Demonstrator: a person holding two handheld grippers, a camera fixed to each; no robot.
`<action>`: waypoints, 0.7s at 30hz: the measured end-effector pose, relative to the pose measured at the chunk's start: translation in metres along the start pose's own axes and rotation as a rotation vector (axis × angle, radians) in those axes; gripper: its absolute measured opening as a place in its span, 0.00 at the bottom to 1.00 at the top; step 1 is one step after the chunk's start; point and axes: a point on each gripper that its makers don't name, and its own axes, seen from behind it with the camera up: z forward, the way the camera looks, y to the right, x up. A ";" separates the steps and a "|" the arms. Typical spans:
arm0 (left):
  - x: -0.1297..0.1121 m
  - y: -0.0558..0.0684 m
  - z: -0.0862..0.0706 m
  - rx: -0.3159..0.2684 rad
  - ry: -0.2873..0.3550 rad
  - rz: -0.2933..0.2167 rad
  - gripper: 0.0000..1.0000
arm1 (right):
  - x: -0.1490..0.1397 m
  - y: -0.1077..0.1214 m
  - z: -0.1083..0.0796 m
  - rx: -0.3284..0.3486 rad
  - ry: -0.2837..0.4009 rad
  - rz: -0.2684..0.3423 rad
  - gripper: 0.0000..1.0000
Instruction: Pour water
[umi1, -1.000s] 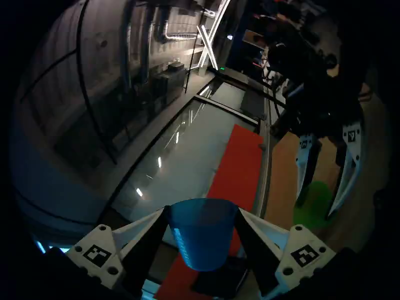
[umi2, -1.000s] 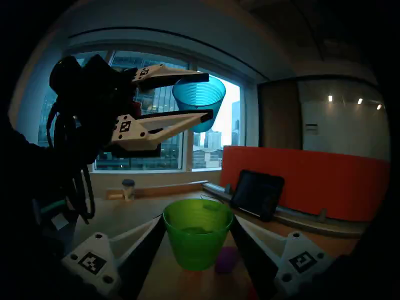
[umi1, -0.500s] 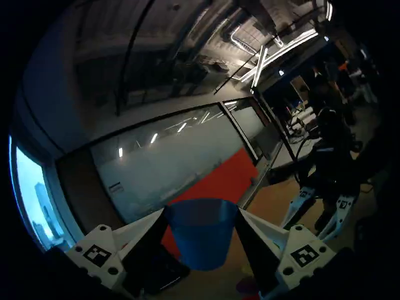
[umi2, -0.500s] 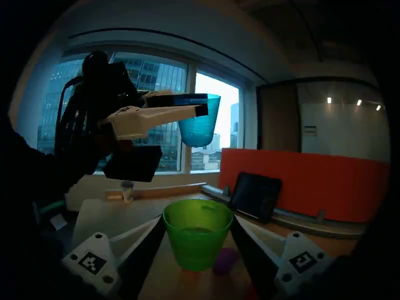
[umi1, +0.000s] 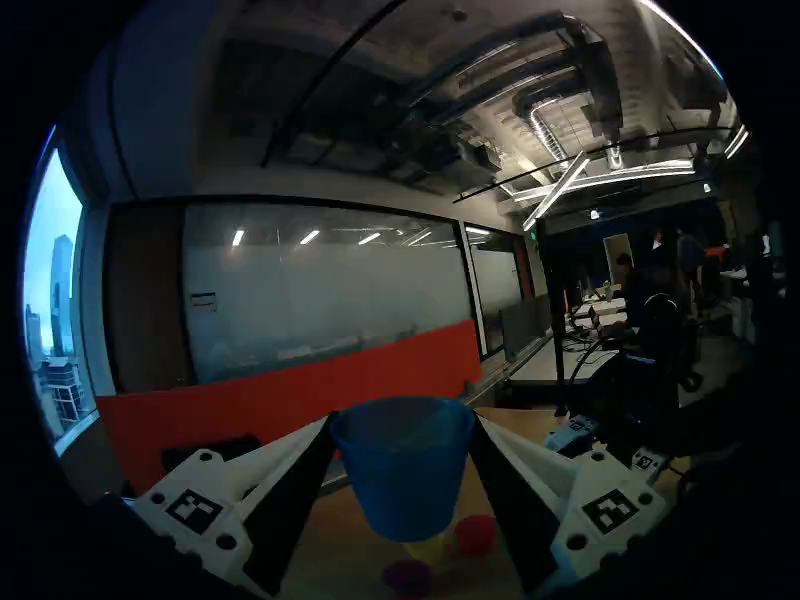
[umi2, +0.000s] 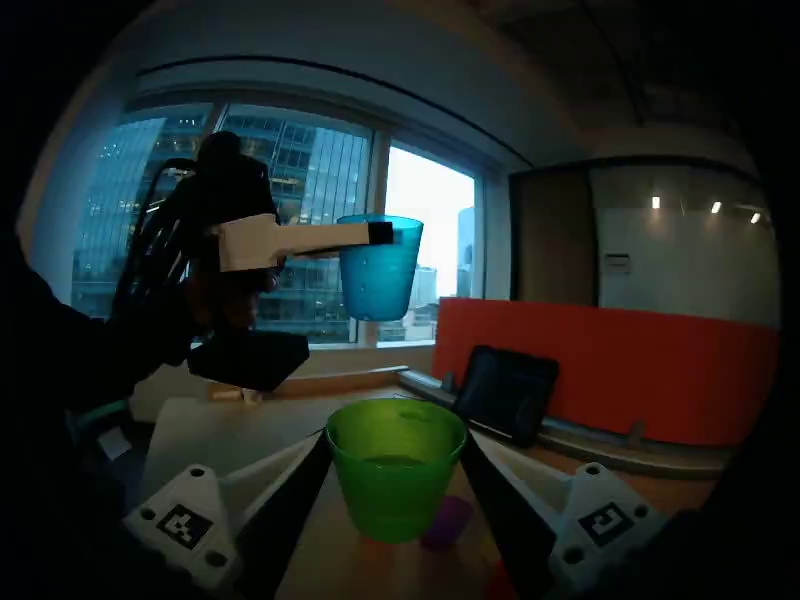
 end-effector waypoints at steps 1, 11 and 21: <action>-0.002 -0.001 0.000 0.001 -0.001 -0.004 0.89 | 0.000 0.000 0.000 -0.001 -0.001 -0.001 0.91; -0.030 0.000 -0.011 0.006 -0.028 -0.011 0.90 | 0.001 0.003 -0.004 -0.013 -0.013 0.002 0.91; -0.073 0.001 -0.032 0.016 -0.069 -0.007 0.90 | -0.004 0.021 -0.018 -0.059 -0.040 0.014 0.92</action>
